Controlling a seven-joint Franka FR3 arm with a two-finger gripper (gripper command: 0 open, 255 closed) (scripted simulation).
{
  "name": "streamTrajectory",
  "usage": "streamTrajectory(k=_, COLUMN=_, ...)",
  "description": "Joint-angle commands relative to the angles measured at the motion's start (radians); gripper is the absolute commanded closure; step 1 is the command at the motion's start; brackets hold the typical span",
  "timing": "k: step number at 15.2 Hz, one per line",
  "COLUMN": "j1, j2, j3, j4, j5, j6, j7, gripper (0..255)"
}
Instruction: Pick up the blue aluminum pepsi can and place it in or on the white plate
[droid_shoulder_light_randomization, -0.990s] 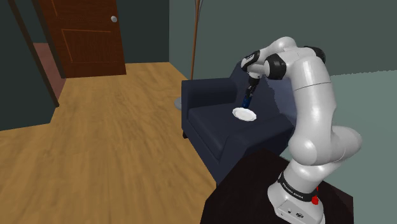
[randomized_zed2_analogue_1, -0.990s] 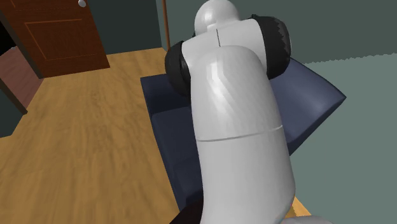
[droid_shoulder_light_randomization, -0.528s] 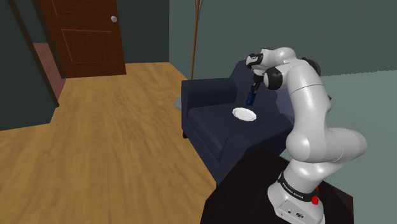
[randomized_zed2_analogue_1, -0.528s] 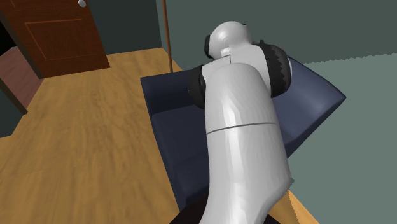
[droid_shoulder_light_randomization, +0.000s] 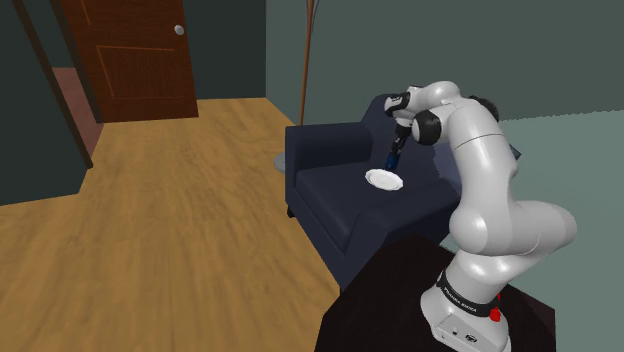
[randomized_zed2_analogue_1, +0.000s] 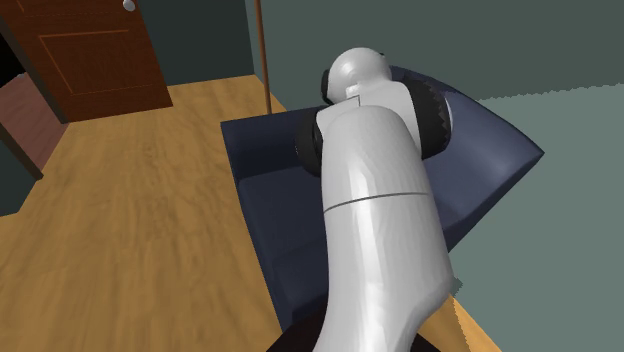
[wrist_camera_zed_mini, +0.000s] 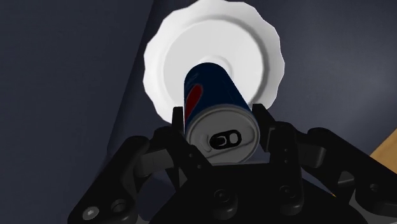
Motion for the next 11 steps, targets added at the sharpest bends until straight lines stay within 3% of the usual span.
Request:
streamTrajectory(k=1, j1=-0.001, j2=0.012, j3=0.003, j4=-0.006, j5=0.004, j6=0.019, j7=-0.003, gripper=255)
streamTrajectory(k=11, j1=-0.008, j2=0.081, j3=0.019, j4=-0.005, j5=0.018, j6=0.087, j7=-0.008, gripper=255)
